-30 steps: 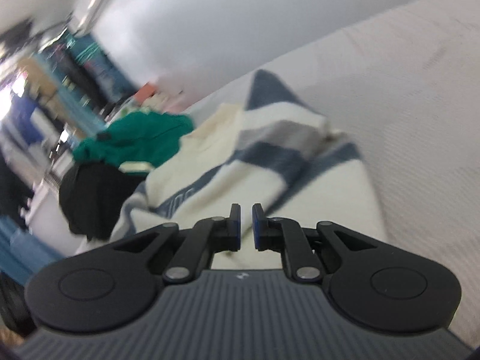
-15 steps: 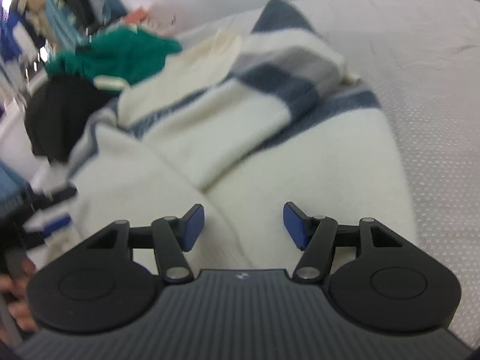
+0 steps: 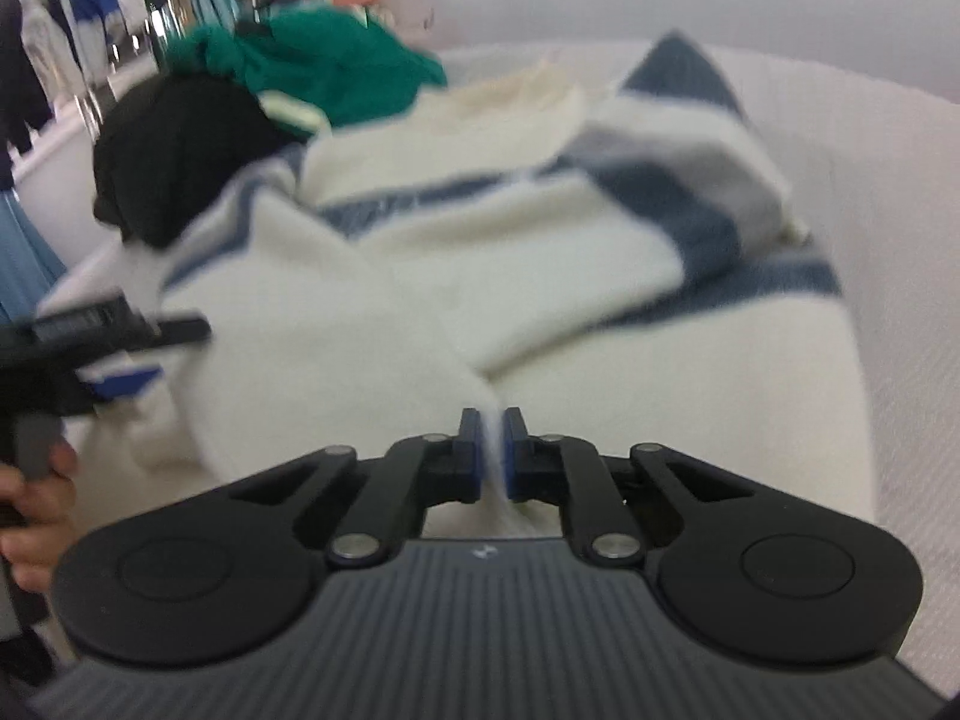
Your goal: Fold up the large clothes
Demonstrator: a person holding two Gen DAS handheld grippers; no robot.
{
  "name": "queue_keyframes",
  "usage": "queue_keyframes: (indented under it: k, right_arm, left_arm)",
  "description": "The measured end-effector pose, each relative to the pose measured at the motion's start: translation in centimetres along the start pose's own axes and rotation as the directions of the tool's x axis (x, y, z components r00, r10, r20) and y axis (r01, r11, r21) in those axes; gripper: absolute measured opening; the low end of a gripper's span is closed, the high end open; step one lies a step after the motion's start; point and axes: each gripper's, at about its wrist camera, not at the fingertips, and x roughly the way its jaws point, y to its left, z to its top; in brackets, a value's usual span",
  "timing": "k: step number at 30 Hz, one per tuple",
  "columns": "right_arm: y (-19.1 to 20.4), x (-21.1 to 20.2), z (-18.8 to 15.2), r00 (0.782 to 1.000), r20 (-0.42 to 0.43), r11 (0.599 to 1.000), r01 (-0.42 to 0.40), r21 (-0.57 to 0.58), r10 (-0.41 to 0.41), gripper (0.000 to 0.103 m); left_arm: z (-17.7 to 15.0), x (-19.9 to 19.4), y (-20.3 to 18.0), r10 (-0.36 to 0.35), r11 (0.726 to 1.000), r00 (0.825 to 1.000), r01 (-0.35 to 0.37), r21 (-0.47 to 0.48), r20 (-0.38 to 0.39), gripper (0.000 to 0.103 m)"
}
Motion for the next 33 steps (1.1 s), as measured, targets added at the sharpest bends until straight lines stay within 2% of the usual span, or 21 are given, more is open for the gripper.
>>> queue_keyframes:
  k: [5, 8, 10, 11, 14, 19, 20, 22, 24, 26, 29, 31, 33]
  right_arm:
    - [-0.5, -2.7, 1.9, 0.987, 0.162, 1.000, 0.006, 0.010, -0.008, 0.009]
    - [-1.3, -2.1, 2.7, 0.981, 0.180, 0.998, 0.066, 0.018, -0.068, 0.009]
    - [-2.3, -0.7, 2.6, 0.987, 0.124, 0.995, 0.097, 0.038, -0.101, 0.010]
    - [-3.0, 0.6, 2.4, 0.991, 0.070, 0.993, 0.107, 0.053, -0.110, 0.010]
    - [-3.8, 2.8, 1.4, 0.993, -0.034, 0.991, 0.119, 0.069, -0.117, 0.010]
    - [-3.6, 2.4, 1.5, 0.993, -0.031, 0.991, 0.113, 0.077, -0.111, 0.013]
    - [-3.7, 1.9, 1.5, 0.994, -0.034, 0.990, 0.106, 0.092, -0.103, 0.015]
    - [-3.9, 1.1, 1.4, 0.992, -0.054, 0.987, 0.117, 0.110, -0.112, 0.029]
    - [-4.0, 0.0, 1.4, 0.991, -0.062, 0.984, 0.125, 0.128, -0.117, 0.049]
    - [-4.6, -1.3, 1.5, 0.990, -0.076, 0.977, 0.127, 0.173, -0.115, 0.059]
    - [-5.9, -4.3, 1.0, 0.988, -0.131, 0.962, 0.118, 0.246, -0.088, 0.060]
    - [-6.7, -5.7, 0.5, 0.975, -0.198, 0.947, 0.154, 0.283, -0.099, 0.064]
    - [-7.8, -7.1, 0.0, 0.965, -0.252, 0.923, 0.160, 0.350, -0.072, 0.063]
  left_arm:
    - [0.1, -0.3, 0.2, 0.000, 1.000, 1.000, 0.000, -0.017, 0.010, 0.086]
    - [0.1, -0.3, 0.3, 0.003, 1.000, 1.000, -0.002, -0.019, 0.009, 0.086]
    - [0.0, -0.2, 0.3, 0.009, 1.000, 1.000, -0.009, -0.011, 0.007, 0.086]
    - [0.0, -0.2, 0.2, 0.013, 1.000, 1.000, -0.013, -0.008, 0.006, 0.086]
    - [0.0, -0.1, 0.0, 0.021, 1.000, 1.000, -0.021, 0.007, 0.003, 0.086]
    - [-0.1, -1.1, -0.3, 0.024, 0.999, 1.000, -0.023, 0.044, -0.015, 0.086]
    - [-0.2, -1.5, -0.4, 0.023, 0.998, 1.000, -0.023, 0.054, -0.014, 0.086]
    - [-0.5, -2.8, -0.6, 0.016, 0.997, 1.000, -0.014, 0.072, -0.020, 0.086]
    - [-0.9, -4.1, -0.7, -0.005, 0.997, 1.000, 0.008, 0.083, -0.030, 0.086]
    - [-1.4, -5.6, -0.8, -0.010, 0.995, 0.999, 0.013, 0.100, -0.033, 0.086]
    - [-2.6, -7.9, -0.9, -0.003, 0.990, 0.998, 0.011, 0.140, -0.055, 0.086]
    - [-3.3, -9.4, -0.6, 0.005, 0.989, 0.996, 0.008, 0.151, -0.089, 0.086]
    - [-4.0, -10.7, 0.0, 0.006, 0.990, 0.991, 0.013, 0.144, -0.132, 0.086]
